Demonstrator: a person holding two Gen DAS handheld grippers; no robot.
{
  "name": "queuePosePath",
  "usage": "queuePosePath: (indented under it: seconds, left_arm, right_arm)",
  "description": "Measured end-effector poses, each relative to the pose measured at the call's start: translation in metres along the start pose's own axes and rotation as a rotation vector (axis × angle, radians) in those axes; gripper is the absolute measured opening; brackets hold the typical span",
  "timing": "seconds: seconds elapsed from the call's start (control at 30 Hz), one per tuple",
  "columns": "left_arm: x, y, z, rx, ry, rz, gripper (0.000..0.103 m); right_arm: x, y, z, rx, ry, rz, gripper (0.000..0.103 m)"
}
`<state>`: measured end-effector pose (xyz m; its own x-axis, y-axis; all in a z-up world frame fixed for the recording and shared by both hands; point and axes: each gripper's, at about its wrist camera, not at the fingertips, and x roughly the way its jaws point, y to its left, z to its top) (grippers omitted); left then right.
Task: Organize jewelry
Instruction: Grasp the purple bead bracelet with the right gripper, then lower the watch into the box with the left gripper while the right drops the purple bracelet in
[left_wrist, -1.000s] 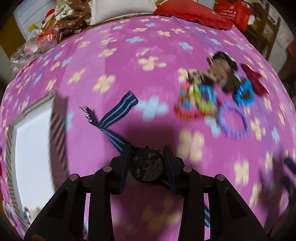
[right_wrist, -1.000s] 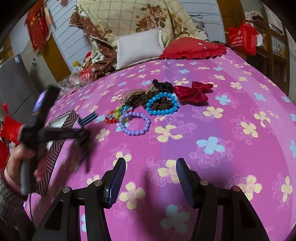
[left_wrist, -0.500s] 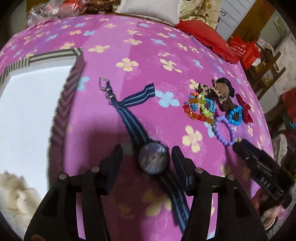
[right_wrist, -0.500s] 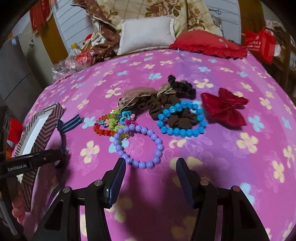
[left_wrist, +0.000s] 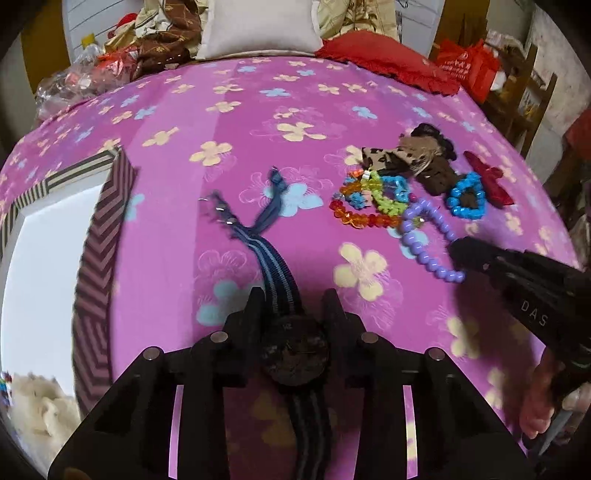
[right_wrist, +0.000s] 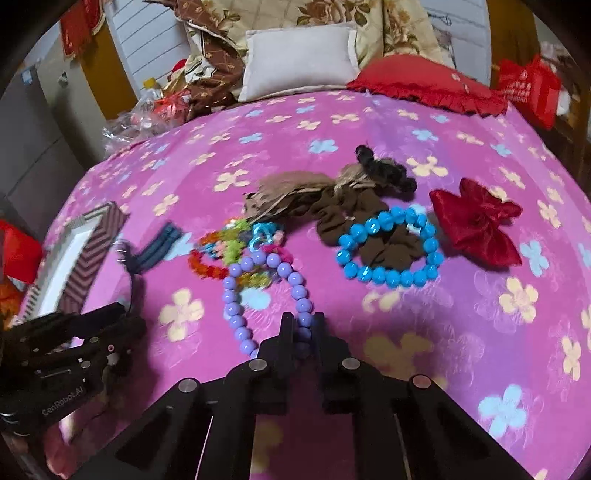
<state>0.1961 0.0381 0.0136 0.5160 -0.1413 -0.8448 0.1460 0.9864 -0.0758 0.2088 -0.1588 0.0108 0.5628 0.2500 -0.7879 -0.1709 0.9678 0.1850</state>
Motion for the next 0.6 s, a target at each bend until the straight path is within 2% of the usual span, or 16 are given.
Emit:
queuePosePath:
  seconds: [0.17,0.37,0.43,0.6]
  left_arm:
    - [-0.043,0.018,-0.005,-0.060,-0.067,-0.069,0.031]
    - [-0.107,0.059,-0.007,-0.150,-0.193,-0.119,0.031]
    - [-0.122,0.074,-0.009,-0.169,-0.228,-0.117,0.031]
    - [-0.143,0.123,-0.009,-0.225,-0.290,-0.047,0.031]
  right_arm:
    - [-0.037,0.018,0.004,-0.029,-0.047,0.003,0.009]
    - [-0.078,0.053,0.018,-0.078,-0.107,0.007,0.009]
    - [-0.087,0.068,0.022,-0.100,-0.119,-0.003,0.009]
    - [-0.098,0.119,0.031,-0.188,-0.128,-0.005,0.009]
